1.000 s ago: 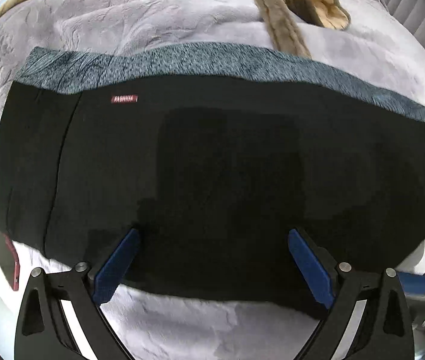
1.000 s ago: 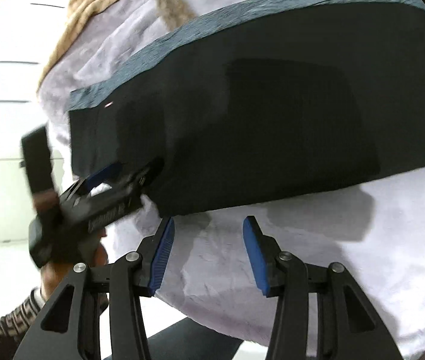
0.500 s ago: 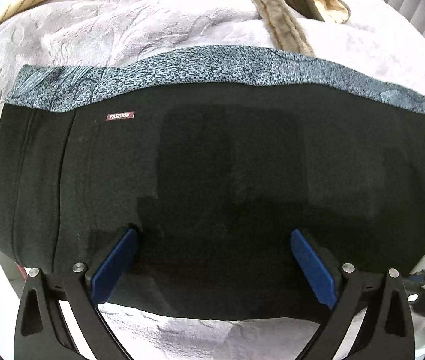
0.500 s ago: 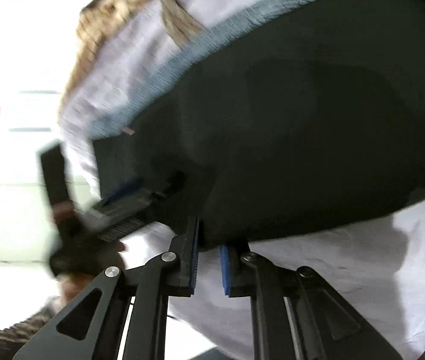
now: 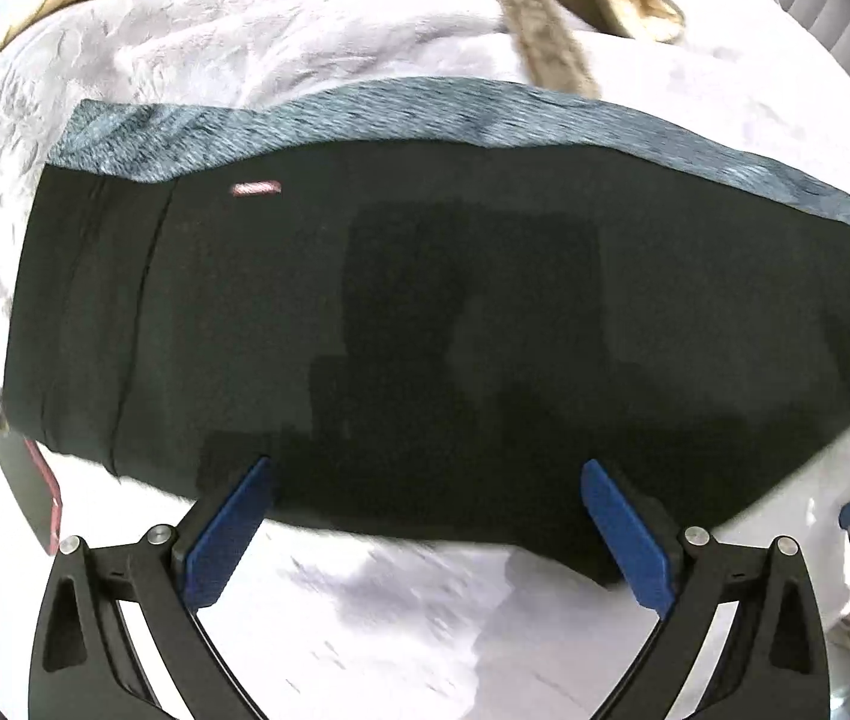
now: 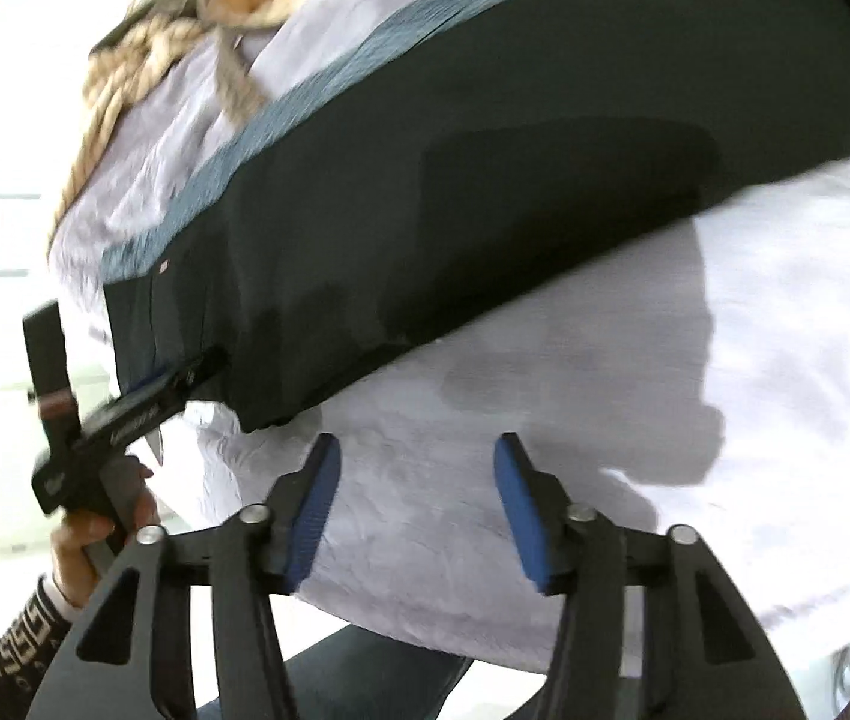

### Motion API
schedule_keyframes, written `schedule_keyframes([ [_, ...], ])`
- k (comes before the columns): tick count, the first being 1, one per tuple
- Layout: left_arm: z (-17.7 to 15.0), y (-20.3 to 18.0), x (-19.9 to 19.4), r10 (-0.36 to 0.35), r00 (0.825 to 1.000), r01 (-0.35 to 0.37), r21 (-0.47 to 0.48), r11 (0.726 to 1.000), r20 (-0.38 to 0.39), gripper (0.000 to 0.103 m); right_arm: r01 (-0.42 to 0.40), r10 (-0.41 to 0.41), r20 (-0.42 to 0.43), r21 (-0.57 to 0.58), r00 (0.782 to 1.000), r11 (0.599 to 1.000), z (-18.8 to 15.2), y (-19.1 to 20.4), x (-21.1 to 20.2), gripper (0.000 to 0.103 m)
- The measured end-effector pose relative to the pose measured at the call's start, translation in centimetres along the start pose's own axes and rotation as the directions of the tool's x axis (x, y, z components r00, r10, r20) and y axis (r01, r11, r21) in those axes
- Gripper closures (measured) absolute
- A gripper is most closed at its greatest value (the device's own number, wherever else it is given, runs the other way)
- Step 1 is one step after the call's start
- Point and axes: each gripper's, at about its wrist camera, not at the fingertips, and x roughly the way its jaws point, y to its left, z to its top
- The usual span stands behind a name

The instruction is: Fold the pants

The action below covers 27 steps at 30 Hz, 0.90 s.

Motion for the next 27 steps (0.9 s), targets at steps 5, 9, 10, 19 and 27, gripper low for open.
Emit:
schedule_keyframes([
  [5, -1.4, -5.2, -1.6, -0.055, 0.998, 0.056, 0.071, 0.996, -0.020, 0.001, 0.018, -0.021, 0.032, 0.086, 0.999, 0.996, -0.2, -2.1, -1.9, 0.036],
  [9, -2.0, -10.9, -2.3, -0.100, 0.994, 0.106, 0.167, 0.980, -0.044, 0.001, 0.022, -0.029, 0.049, 0.143, 0.998, 0.989, -0.6, -3.9, -3.0, 0.035],
  [10, -2.0, -12.1, -2.4, -0.104, 0.994, 0.111, 0.189, 0.976, -0.045, 0.001, 0.021, -0.030, 0.053, 0.151, 0.998, 0.988, -0.7, -4.3, -3.3, 0.034],
  [19, -2.0, -22.4, -3.1, -0.128, 0.989, 0.143, 0.309, 0.940, -0.068, 0.001, -0.007, -0.024, 0.123, 0.245, 0.992, 0.970, -0.1, -9.8, -7.2, 0.025],
  [27, 1.3, -27.1, -1.9, -0.096, 0.994, 0.111, 0.360, 0.926, -0.061, 0.001, -0.093, 0.005, 0.273, 0.308, 0.962, 0.947, 3.1, -15.7, -12.3, 0.025],
])
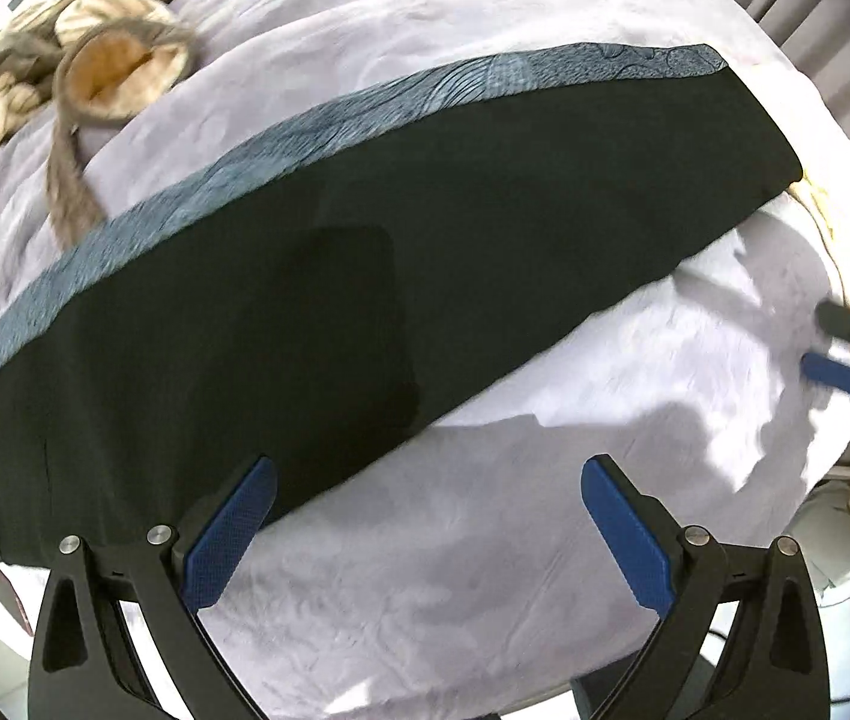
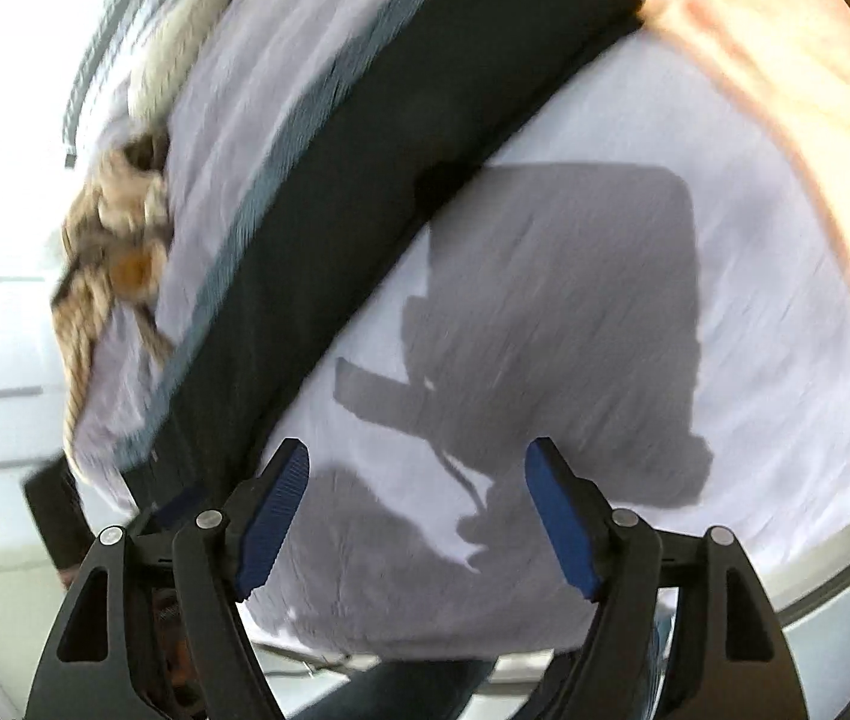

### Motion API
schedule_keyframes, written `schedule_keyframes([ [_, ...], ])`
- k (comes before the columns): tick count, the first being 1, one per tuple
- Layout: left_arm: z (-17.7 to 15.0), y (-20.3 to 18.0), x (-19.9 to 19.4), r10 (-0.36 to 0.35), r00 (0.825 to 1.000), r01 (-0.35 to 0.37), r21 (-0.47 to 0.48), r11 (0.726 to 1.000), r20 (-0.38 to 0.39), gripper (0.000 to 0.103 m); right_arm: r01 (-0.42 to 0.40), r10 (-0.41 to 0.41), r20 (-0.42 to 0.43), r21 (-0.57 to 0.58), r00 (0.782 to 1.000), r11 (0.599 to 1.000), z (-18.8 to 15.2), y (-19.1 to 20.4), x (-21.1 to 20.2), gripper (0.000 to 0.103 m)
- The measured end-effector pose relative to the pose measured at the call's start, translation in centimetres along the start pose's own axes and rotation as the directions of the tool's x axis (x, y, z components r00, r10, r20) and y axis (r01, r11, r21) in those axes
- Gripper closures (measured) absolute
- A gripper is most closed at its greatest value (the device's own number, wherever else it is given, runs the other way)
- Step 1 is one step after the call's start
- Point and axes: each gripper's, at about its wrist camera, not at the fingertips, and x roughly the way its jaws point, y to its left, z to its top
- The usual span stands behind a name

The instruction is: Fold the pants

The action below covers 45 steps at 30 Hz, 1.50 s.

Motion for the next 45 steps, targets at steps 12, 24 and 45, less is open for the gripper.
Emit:
schedule_keyframes([
  [12, 10.0, -4.7, 1.6, 0.047, 0.994, -0.037, -0.106, 0.994, 0.099, 0.001, -0.122, 0.105, 0.140, 0.122, 0.985, 0.985, 9.6, -4.3, 0.5, 0.026],
  [24, 8.7, -3.8, 5.7, 0.044, 0.996, -0.027, -0.201, 0.979, 0.082, 0.001, -0.241, 0.210, 0.198, 0.148, 0.957, 0.959, 11.2, -5.7, 1.9, 0.031],
  [45, 15.3, -2.8, 4.5, 0.167, 0.971, -0.127, -0.219, 0.967, 0.172, 0.021, -0.330, 0.343, 0.188, -0.095, 0.920, 0.939, 11.8, -1.6, -0.9, 0.090],
])
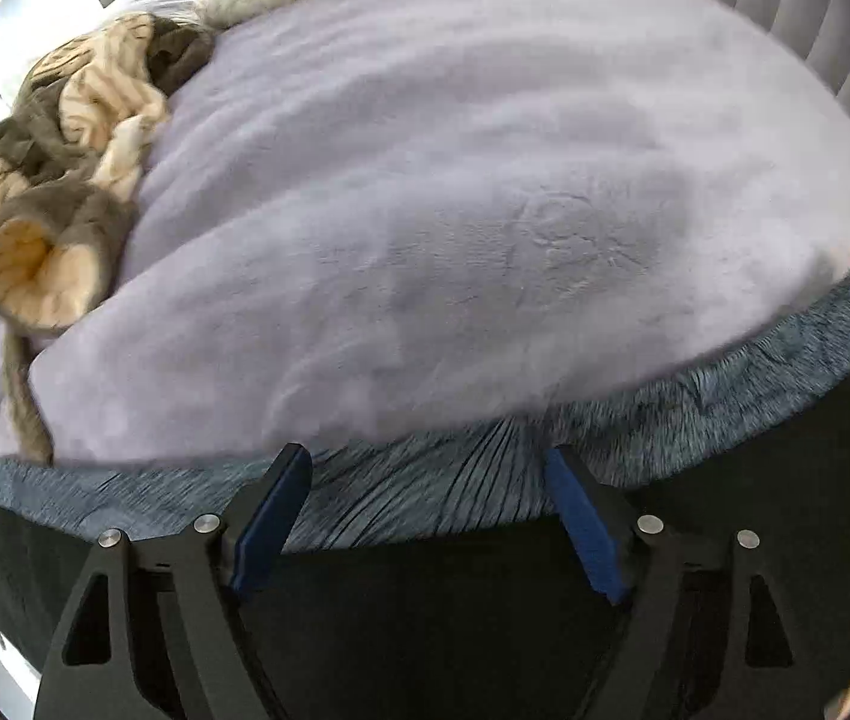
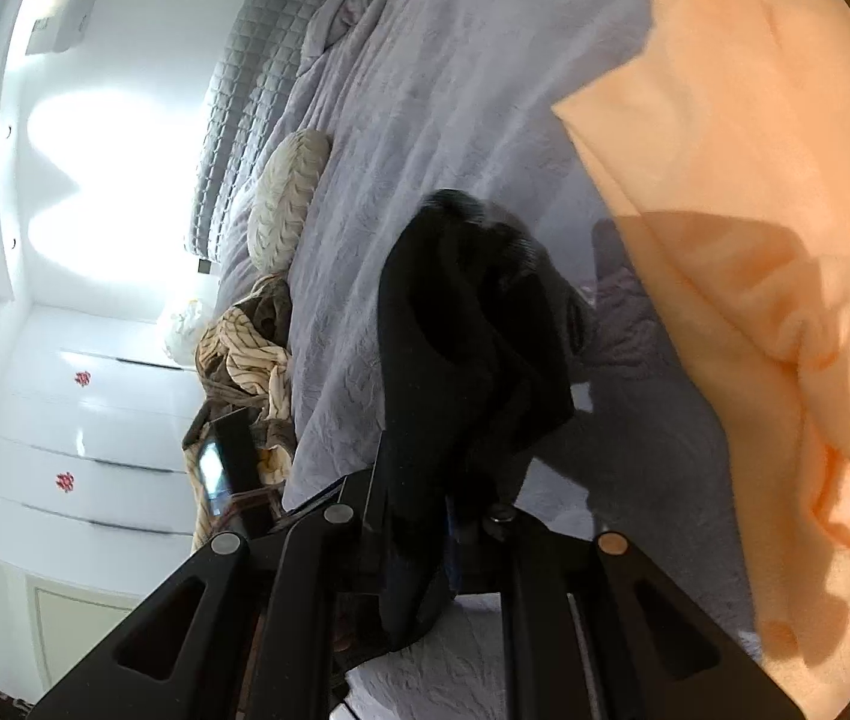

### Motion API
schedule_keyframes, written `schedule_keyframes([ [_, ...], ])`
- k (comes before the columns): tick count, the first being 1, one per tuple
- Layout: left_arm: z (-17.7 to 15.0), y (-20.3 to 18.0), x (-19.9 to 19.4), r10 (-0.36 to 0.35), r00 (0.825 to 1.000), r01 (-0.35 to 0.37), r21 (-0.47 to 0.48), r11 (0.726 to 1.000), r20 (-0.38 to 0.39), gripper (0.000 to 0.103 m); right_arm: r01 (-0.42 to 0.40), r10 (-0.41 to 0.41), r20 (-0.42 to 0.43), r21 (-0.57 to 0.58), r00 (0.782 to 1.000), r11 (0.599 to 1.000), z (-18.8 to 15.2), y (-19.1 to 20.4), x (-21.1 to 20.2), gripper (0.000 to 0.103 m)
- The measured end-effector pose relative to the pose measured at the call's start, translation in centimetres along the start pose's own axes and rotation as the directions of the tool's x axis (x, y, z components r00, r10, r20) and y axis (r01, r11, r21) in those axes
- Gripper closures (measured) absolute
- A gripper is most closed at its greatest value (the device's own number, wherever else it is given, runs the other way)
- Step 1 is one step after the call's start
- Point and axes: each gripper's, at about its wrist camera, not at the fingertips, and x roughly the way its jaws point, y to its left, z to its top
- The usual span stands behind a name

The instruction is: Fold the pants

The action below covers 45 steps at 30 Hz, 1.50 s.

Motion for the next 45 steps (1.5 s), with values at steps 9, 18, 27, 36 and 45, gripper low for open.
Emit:
schedule_keyframes([
  [9, -7.0, 5.9, -3.1, -0.048, 0.998, 0.047, -0.011, 0.999, -0.033, 0.021, 0.067, -0.069, -0.001, -0.238, 0.998, 0.969, -1.7, 7.6, -0.5, 0.090],
  [18, -11.3, 17.4, -5.4, -0.044, 0.999, 0.040, -0.135, 0.990, -0.024, 0.021, 0.043, -0.107, -0.096, -0.512, 0.990, 0.858, -8.9, 18.7, 4.9, 0.090],
  [27, -16.4, 29.7, -5.1, 0.024, 0.998, -0.040, -0.273, 0.961, -0.063, 0.021, 0.078, -0.381, -0.295, -0.693, 0.876, 0.716, -23.9, 20.2, 21.5, 0.089],
  [36, -17.4, 32.1, -6.3, -0.099, 0.995, 0.090, -0.256, 0.962, -0.024, 0.021, 0.107, -0.483, -0.179, -0.855, 0.857, 0.507, -28.0, 24.1, 19.2, 0.057],
  [45, -13.9, 26.0, -8.1, -0.327, 0.945, 0.320, -0.171, 0.932, -0.013, 0.021, 0.104, -0.176, -0.375, -0.205, 0.910, 0.973, -20.8, 15.8, 14.0, 0.052],
])
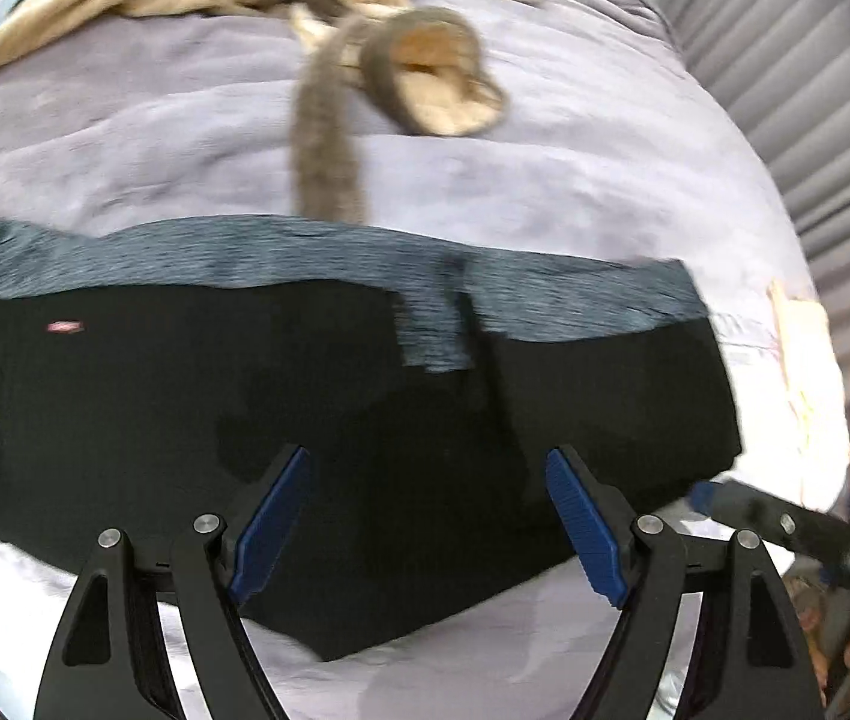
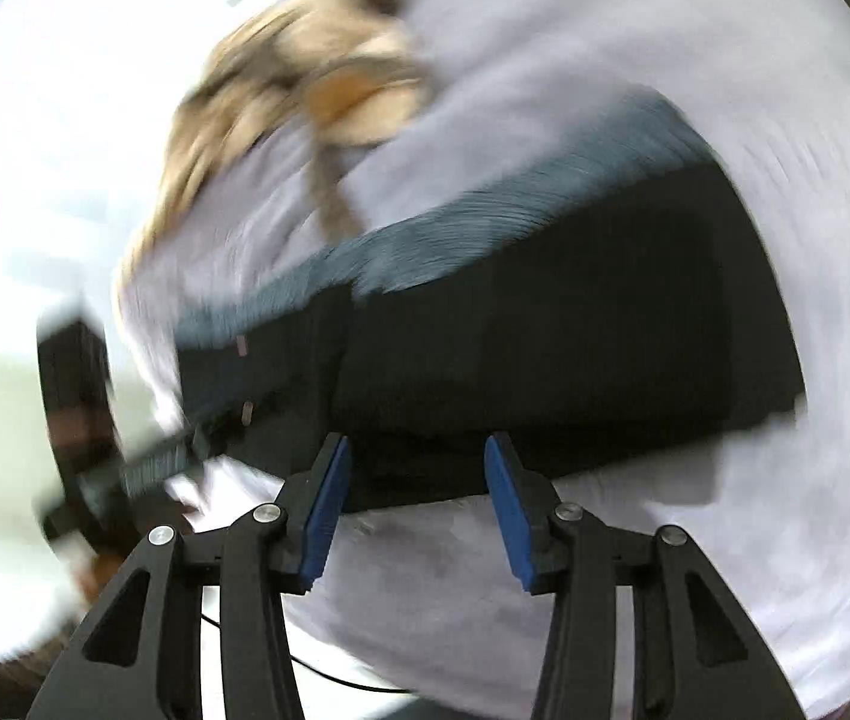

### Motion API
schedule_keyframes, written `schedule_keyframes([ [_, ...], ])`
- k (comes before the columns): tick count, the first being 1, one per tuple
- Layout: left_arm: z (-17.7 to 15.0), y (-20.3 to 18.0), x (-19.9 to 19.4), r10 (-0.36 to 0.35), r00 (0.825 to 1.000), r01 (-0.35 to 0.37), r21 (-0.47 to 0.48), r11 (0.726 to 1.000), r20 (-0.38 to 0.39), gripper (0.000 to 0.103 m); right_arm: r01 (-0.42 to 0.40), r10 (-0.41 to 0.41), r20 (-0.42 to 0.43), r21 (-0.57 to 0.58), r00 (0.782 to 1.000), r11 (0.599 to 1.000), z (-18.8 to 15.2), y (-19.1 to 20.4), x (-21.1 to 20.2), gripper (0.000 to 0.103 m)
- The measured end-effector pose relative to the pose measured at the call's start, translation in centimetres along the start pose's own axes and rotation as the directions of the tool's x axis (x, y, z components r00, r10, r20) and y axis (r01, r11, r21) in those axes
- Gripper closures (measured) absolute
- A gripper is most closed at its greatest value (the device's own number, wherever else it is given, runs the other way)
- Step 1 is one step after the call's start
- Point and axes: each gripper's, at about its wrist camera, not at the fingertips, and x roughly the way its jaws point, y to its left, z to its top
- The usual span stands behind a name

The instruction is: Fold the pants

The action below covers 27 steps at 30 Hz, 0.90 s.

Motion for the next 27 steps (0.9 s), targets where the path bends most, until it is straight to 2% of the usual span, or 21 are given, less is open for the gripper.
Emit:
schedule_keyframes([
  [3, 0.7, -1.6, 1.4, -0.051, 0.998, 0.052, 0.026, 0.998, -0.035, 0.021, -0.055, 0.056, -0.008, 0.146, 0.998, 0.988, 0.1, -3.1, 0.3, 0.052],
  [6, -1.1, -3.8, 1.0, -0.054, 0.995, 0.058, 0.045, 0.997, -0.084, 0.022, -0.105, 0.103, 0.024, 0.216, 0.994, 0.971, 0.3, -4.6, 0.7, 0.052],
  [7, -1.4, -4.1, 1.4, -0.049, 0.994, 0.054, 0.050, 0.997, -0.095, 0.026, -0.117, 0.113, 0.034, 0.231, 0.993, 0.966, 0.4, -4.9, 0.9, 0.052],
  [8, -1.4, -4.2, 2.2, -0.051, 0.993, 0.057, 0.051, 0.997, -0.108, 0.035, -0.135, 0.129, 0.043, 0.262, 0.991, 0.956, 0.4, -5.5, 1.1, 0.052],
  [9, -1.4, -4.4, 2.9, -0.053, 0.989, 0.060, 0.051, 0.997, -0.135, 0.056, -0.148, 0.140, 0.049, 0.289, 0.989, 0.946, 0.7, -5.9, 1.6, 0.053],
  [10, -1.3, -4.5, 3.4, -0.053, 0.988, 0.061, 0.051, 0.997, -0.146, 0.061, -0.166, 0.154, 0.062, 0.324, 0.986, 0.931, 0.9, -6.5, 2.0, 0.060],
  [11, -1.0, -4.6, 3.7, -0.049, 0.989, 0.057, 0.051, 0.997, -0.141, 0.062, -0.171, 0.158, 0.064, 0.340, 0.985, 0.925, 1.0, -6.8, 2.3, 0.086],
  [12, -0.5, -4.7, 3.9, -0.043, 0.990, 0.050, 0.054, 0.997, -0.131, 0.067, -0.154, 0.139, 0.066, 0.350, 0.988, 0.924, 1.2, -6.9, 2.5, 0.099],
  [16, -0.2, -4.8, 1.6, -0.040, 0.996, 0.045, 0.078, 0.996, -0.074, 0.068, -0.163, 0.145, 0.086, 0.268, 0.986, 0.950, 1.7, -4.9, 1.3, 0.098],
  [19, -1.4, -4.2, 0.7, 0.003, 0.999, 0.003, 0.106, 0.994, -0.053, 0.068, -0.111, 0.106, 0.035, 0.179, 0.994, 0.978, 0.8, -3.0, 0.9, 0.098],
  [22, -3.1, -3.0, 2.6, 0.022, 0.993, -0.014, 0.074, 0.997, -0.116, 0.068, -0.065, 0.067, -0.002, 0.198, 0.998, 0.978, -0.1, -4.1, 2.5, 0.098],
  [25, -3.7, -3.2, 3.0, 0.038, 0.996, -0.033, 0.074, 0.997, -0.075, 0.067, -0.032, 0.040, -0.032, 0.209, 0.999, 0.977, -0.1, -5.4, 3.7, 0.099],
  [26, -3.7, -3.5, 2.8, 0.055, 0.996, -0.050, 0.077, 0.996, -0.066, 0.064, -0.036, 0.045, -0.040, 0.202, 0.998, 0.979, 0.0, -5.4, 3.7, 0.099],
  [27, -3.6, -3.6, 2.7, 0.071, 0.996, -0.066, 0.080, 0.995, -0.058, 0.048, -0.040, 0.052, -0.063, 0.183, 0.997, 0.982, 0.4, -5.1, 3.5, 0.098],
])
